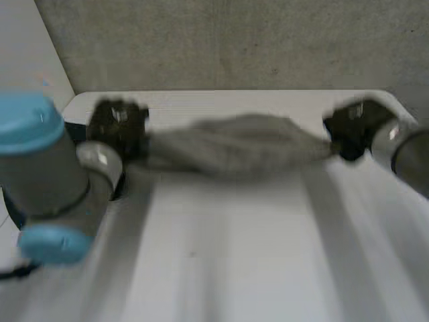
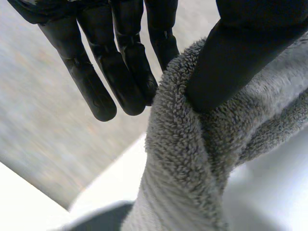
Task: Fold the laundry.
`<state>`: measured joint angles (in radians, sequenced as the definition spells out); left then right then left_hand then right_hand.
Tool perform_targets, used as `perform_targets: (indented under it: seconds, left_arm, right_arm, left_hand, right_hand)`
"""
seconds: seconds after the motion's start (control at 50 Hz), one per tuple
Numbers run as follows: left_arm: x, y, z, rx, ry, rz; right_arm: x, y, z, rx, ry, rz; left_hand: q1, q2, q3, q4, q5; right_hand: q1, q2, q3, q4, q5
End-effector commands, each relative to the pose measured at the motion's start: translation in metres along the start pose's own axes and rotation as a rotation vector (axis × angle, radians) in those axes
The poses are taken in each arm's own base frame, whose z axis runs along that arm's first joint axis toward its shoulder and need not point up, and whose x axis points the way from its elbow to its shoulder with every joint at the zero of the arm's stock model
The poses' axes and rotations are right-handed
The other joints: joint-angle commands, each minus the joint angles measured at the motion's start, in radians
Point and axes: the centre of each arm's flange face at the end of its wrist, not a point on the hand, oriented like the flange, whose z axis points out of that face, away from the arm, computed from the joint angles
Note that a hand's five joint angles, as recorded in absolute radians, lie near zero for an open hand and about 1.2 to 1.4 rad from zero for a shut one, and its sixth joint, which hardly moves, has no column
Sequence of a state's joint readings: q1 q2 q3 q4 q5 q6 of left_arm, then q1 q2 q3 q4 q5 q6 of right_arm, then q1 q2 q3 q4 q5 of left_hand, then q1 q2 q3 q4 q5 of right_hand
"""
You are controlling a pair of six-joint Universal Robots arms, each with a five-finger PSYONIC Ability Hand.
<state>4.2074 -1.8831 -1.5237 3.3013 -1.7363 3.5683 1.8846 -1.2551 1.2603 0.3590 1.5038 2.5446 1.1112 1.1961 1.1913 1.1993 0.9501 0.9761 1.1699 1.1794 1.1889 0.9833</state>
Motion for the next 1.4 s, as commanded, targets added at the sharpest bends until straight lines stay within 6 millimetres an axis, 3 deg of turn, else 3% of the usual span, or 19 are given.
perform_targets:
  seconds: [0.02,0.04,0.08,0.12,0.28,0.38,0.42,0.5,0.66,0.78,0.92,1.1,1.22,1.26,1.4]
  left_arm:
    - [0.036,0.05,-0.06,-0.25,0.191,0.08]
    - [0.04,0.052,-0.067,-0.278,0.219,0.097]
    - [0.042,0.051,-0.071,-0.293,0.233,0.105]
    - [0.04,0.043,-0.069,-0.279,0.231,0.104]
    - [0.009,0.004,-0.036,-0.137,0.125,0.046]
    - [-0.013,0.007,-0.005,-0.1,0.145,0.012]
    - [-0.011,0.022,0.008,-0.114,0.218,-0.005]
    - [-0.001,0.03,0.016,-0.109,0.344,-0.027]
    - [0.01,0.057,0.033,-0.189,0.417,-0.031]
    - [0.022,0.071,0.03,-0.26,0.48,0.027]
    - [0.024,0.075,0.027,-0.284,0.501,0.057]
    - [0.026,0.08,0.026,-0.304,0.511,0.056]
    - [0.025,0.079,0.021,-0.334,0.527,0.052]
    - [0.025,0.076,0.02,-0.334,0.527,0.053]
    - [0.02,0.059,0.015,-0.29,0.514,0.064]
  right_arm:
    - [-0.022,0.068,-0.014,-0.277,-0.158,-0.142]
    - [-0.022,0.069,-0.013,-0.271,-0.15,-0.141]
    - [-0.022,0.07,-0.01,-0.241,-0.122,-0.146]
    - [-0.02,0.068,-0.008,-0.21,-0.091,-0.149]
    - [-0.012,0.051,-0.016,-0.087,-0.006,-0.099]
    - [-0.026,0.064,-0.025,-0.131,-0.066,-0.103]
    - [-0.034,0.071,-0.031,-0.16,-0.113,-0.114]
    - [-0.043,0.081,-0.04,-0.178,-0.161,-0.13]
    - [-0.052,0.091,-0.045,-0.177,-0.193,-0.119]
    - [-0.047,0.096,-0.044,-0.169,-0.155,-0.1]
    - [-0.042,0.1,-0.043,-0.175,-0.135,-0.089]
    - [-0.042,0.103,-0.042,-0.18,-0.131,-0.085]
    - [-0.039,0.104,-0.041,-0.183,-0.121,-0.081]
    - [-0.039,0.104,-0.041,-0.183,-0.121,-0.081]
    - [-0.036,0.1,-0.042,-0.171,-0.11,-0.081]
  left_hand:
    - [-0.142,-0.226,-0.222,-0.23,-0.155]
    - [-0.509,-0.594,-0.59,-0.597,-0.523]
    - [-0.753,-0.838,-0.833,-0.841,-0.766]
    - [-0.932,-1.017,-1.013,-1.02,-0.946]
    - [-0.933,-1.018,-1.013,-1.021,-0.946]
    - [-0.792,-0.877,-0.873,-0.88,-0.806]
    - [-0.725,-0.81,-0.805,-0.813,-0.738]
    - [-0.598,-0.683,-0.679,-0.686,-0.612]
    - [-0.452,-0.536,-0.532,-0.54,-0.465]
    - [-0.437,-0.522,-0.517,-0.525,-0.45]
    - [-0.405,-0.489,-0.485,-0.493,-0.418]
    - [-0.161,-0.246,-0.241,-0.249,-0.175]
    - [0.085,0.0,0.005,-0.003,0.072]
    - [0.285,0.2,0.205,0.197,0.271]
    - [0.285,0.2,0.205,0.197,0.272]
  right_hand:
    - [0.104,-0.089,-0.099,-0.108,-0.077]
    - [-0.21,-0.404,-0.413,-0.423,-0.391]
    - [-0.738,-0.932,-0.942,-0.951,-0.92]
    - [-0.802,-0.995,-1.005,-1.014,-0.983]
    - [-0.802,-0.995,-1.005,-1.014,-0.983]
    - [-0.797,-0.991,-1.001,-1.01,-0.979]
    - [-0.733,-0.926,-0.936,-0.945,-0.914]
    - [-0.724,-0.918,-0.927,-0.937,-0.906]
    - [-0.706,-0.9,-0.91,-0.919,-0.888]
    - [-0.7,-0.894,-0.904,-0.913,-0.882]
    - [-0.7,-0.894,-0.904,-0.913,-0.882]
    - [-0.7,-0.894,-0.904,-0.913,-0.882]
    - [-0.7,-0.894,-0.904,-0.913,-0.882]
    - [-0.7,-0.894,-0.904,-0.913,-0.882]
    - [-0.7,-0.894,-0.904,-0.913,-0.882]
